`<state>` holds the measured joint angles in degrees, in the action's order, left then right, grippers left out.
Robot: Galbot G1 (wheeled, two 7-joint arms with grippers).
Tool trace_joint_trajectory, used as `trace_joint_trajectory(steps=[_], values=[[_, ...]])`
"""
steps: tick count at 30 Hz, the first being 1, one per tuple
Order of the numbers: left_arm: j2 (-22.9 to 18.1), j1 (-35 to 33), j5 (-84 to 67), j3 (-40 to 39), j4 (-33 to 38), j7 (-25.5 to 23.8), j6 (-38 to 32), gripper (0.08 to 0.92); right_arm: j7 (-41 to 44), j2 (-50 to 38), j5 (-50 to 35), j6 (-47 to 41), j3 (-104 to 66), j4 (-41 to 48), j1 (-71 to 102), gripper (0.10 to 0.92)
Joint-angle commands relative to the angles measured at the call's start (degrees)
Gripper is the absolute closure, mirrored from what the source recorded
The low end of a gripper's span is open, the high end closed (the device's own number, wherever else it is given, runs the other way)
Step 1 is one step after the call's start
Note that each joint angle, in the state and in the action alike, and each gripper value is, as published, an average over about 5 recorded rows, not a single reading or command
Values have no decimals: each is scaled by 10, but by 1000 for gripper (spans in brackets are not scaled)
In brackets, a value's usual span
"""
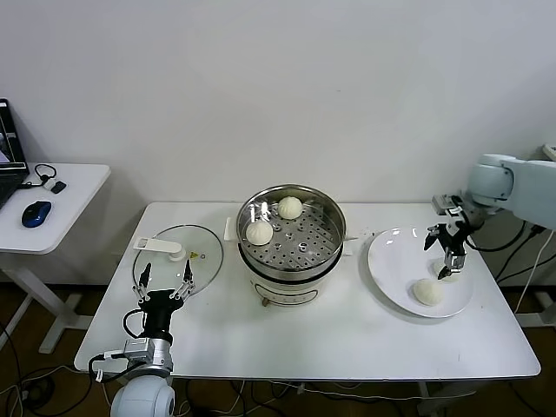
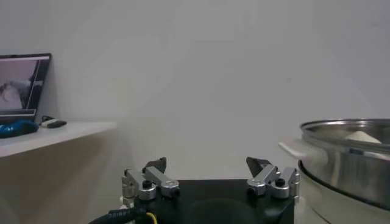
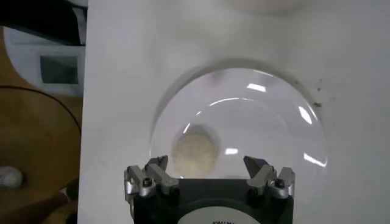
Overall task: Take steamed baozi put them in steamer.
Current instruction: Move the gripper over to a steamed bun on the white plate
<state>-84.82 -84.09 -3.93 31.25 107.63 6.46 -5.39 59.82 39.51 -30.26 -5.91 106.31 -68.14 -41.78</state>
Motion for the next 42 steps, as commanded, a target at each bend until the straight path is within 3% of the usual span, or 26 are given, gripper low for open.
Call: trace_joint_trajectory(steps=[1,42], values=[[-4,0,3,-1,-5,1,-3,177,-5,-17,39,10,-78,41,116,203],[-6,-6,10,-4,-19,2,-14,177,-7,20,85,43,-157,132,205,203]])
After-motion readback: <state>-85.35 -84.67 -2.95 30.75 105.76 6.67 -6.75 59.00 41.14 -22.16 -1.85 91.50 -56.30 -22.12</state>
